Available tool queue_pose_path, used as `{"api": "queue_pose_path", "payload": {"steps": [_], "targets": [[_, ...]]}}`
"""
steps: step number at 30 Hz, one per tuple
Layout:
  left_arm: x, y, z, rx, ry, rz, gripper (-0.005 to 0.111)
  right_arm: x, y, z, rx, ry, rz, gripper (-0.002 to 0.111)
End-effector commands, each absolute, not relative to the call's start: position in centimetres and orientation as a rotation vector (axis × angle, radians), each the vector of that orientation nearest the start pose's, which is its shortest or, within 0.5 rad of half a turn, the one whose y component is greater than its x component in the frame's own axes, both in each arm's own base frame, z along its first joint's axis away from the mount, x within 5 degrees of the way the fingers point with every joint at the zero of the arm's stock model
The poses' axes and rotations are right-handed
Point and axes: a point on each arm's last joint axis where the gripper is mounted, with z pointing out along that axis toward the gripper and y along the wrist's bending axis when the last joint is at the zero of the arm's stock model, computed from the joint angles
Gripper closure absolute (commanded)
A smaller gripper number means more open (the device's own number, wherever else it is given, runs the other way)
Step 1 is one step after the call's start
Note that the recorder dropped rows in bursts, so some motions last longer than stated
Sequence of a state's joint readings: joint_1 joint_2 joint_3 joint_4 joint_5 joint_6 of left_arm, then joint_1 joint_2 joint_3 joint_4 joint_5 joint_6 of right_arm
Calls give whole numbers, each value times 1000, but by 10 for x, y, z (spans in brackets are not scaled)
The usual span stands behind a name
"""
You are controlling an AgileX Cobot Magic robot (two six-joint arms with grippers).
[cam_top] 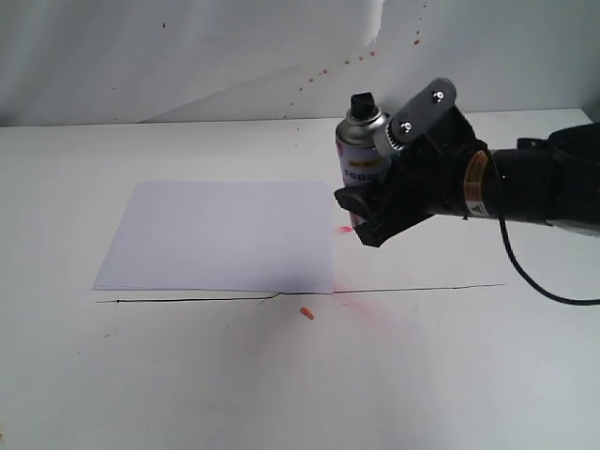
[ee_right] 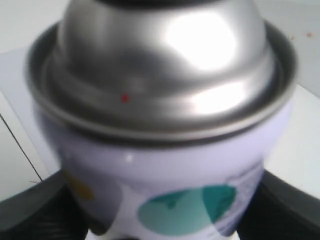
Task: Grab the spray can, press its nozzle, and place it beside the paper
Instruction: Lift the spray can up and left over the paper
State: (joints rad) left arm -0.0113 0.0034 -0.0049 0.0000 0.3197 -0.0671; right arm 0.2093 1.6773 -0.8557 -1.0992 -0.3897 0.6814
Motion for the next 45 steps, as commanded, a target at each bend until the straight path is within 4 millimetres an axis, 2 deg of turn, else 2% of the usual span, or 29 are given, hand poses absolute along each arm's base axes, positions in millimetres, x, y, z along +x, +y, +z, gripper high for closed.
{"api": "queue_pose_path", "payload": {"steps": [1,5,12,17,23,45], "targets": [[54,-1,185,-49,1795,-62,106,331,107,221,-922,1883,271,108],[54,-1,185,-49,1795,-62,106,332,112,225,-963,1892,274,108],[54,-1,185,-49,1795,-62,106,348,148,240,-1047,1857,243,108],[54,-1,185,-49,1795,-62,106,362,166,239,-985,1891,338,108],[54,-1,185,-49,1795,-62,106,365,168,233,-989,1903,353,108],[54,-1,185,-49,1795,-62,106,362,171,233,-950,1934,449,108]]}}
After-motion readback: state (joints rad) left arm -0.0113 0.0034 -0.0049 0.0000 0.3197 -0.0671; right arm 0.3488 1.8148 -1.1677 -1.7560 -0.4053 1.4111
